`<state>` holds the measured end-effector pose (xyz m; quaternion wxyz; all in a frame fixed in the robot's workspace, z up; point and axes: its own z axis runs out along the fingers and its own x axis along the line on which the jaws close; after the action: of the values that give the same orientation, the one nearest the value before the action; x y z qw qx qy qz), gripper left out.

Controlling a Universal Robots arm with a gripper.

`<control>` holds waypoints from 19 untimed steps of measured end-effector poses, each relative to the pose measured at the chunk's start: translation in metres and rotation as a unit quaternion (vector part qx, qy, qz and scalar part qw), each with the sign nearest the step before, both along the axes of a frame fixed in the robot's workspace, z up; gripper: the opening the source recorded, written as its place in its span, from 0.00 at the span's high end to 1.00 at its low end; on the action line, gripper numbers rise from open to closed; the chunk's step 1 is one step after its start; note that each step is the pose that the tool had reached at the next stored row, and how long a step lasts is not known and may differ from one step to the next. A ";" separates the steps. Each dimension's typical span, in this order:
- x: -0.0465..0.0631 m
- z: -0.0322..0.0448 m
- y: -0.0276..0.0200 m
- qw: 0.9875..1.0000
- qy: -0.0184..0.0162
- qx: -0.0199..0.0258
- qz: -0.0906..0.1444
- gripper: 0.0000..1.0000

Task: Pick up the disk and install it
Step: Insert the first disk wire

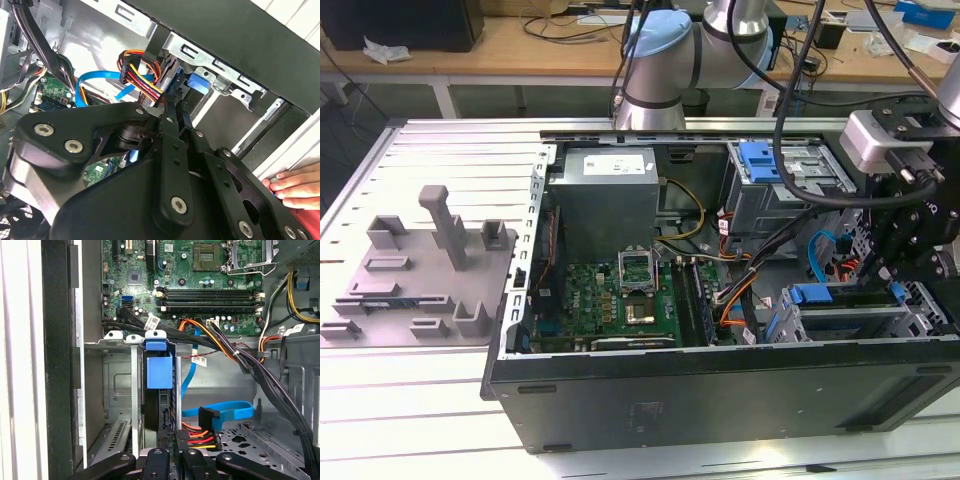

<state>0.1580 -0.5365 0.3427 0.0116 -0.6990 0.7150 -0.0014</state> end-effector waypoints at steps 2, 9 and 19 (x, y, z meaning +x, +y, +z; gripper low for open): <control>0.000 -0.0002 0.0000 1.000 0.000 0.002 0.000 0.83; 0.000 0.0004 0.0000 1.000 0.000 0.003 0.000 0.83; 0.000 0.0032 -0.0022 1.000 0.000 0.003 0.000 0.83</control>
<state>0.1580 -0.5387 0.3459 0.0140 -0.6990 0.7150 0.0009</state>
